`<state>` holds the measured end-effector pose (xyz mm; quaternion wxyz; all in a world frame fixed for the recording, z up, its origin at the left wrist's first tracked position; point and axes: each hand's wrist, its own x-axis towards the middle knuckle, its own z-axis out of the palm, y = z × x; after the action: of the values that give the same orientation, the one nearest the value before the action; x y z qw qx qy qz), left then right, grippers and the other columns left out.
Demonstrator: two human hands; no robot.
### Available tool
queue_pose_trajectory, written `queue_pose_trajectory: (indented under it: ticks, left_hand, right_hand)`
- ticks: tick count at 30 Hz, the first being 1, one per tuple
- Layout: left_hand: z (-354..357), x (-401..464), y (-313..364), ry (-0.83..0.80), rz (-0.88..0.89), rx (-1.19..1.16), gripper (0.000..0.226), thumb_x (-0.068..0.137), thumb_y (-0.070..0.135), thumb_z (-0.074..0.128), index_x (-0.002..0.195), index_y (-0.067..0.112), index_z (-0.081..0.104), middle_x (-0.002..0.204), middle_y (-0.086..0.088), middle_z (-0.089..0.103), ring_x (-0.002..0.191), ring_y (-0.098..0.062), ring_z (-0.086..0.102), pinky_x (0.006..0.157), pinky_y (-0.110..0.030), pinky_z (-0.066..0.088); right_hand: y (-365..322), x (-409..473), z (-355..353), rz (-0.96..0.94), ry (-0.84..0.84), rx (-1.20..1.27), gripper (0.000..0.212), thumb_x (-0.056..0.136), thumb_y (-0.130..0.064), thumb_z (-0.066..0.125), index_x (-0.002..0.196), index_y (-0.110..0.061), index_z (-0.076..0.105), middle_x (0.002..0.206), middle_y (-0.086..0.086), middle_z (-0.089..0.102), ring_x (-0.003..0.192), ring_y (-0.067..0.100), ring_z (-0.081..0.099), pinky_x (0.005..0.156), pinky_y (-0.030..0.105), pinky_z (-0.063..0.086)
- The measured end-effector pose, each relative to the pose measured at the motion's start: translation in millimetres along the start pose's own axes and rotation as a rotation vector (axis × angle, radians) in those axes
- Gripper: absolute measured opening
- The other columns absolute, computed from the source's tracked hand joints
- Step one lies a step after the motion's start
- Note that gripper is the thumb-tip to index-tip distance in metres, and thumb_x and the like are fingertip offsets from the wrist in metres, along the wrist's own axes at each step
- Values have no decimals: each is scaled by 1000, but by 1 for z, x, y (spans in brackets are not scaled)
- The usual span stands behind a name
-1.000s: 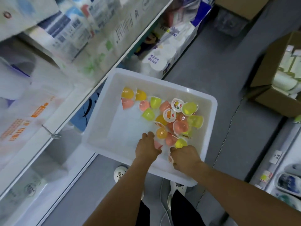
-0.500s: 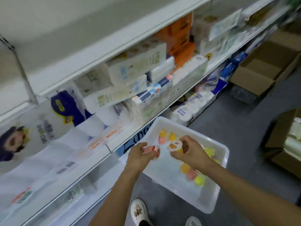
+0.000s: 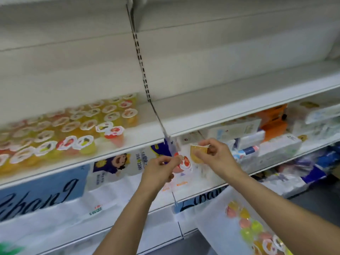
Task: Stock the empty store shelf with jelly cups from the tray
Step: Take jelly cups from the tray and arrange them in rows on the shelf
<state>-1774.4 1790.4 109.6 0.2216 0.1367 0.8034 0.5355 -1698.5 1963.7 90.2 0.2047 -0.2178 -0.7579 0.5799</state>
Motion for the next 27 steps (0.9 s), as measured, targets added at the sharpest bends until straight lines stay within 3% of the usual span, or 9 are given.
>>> queue_pose_trajectory:
  ticks: [5,11,17,21,23,25,27]
  left_hand:
    - [-60,5,20,151,51,-60,29,79,52,70,90,25,74,77,-1,72,68,-20,69,69,-31,60]
    - [-113,11,24,227,79,-124,33,78,52,71,89,21,73,72,-6,69,63,-19,69,64,-29,59]
    - [-140,17,20,272,40,-164,39,72,59,71,86,23,73,73,-15,69,75,-32,71,77,-47,59]
    - [-144,17,19,276,43,-183,41,71,60,72,87,22,73,66,-7,68,74,-31,72,78,-48,59]
    - [-143,17,21,263,32,-176,41,72,61,69,88,23,73,67,-5,70,73,-28,72,78,-44,60]
    - [-143,17,26,250,34,-192,42,74,61,67,89,23,72,72,-8,71,74,-26,72,75,-37,61]
    - [-144,18,36,237,65,-253,42,77,58,67,94,20,70,74,-9,71,74,-25,72,69,-30,60]
  right_hand:
    - [-51,45,56,-146,-37,12,35,76,-24,79,105,-23,60,87,0,65,70,12,57,65,25,49]
    - [-76,92,115,-238,-134,-185,49,74,-27,80,115,-24,54,106,-4,65,91,12,63,84,30,53]
    - [-72,121,151,-215,-153,-386,60,75,-32,78,126,-21,50,119,1,62,106,20,60,91,38,51]
    - [-75,124,154,-199,-153,-482,61,76,-36,76,127,-25,45,121,1,62,105,20,60,89,40,51]
    - [-77,120,150,-210,-194,-526,71,74,-41,76,133,-28,39,129,-1,55,114,19,54,93,42,49]
    - [-85,112,142,-295,-206,-444,76,75,-35,76,139,-31,35,134,-1,45,123,18,43,101,41,43]
    - [-104,99,131,-435,-212,-222,62,78,-20,68,132,-38,43,125,-4,49,112,12,47,93,34,44]
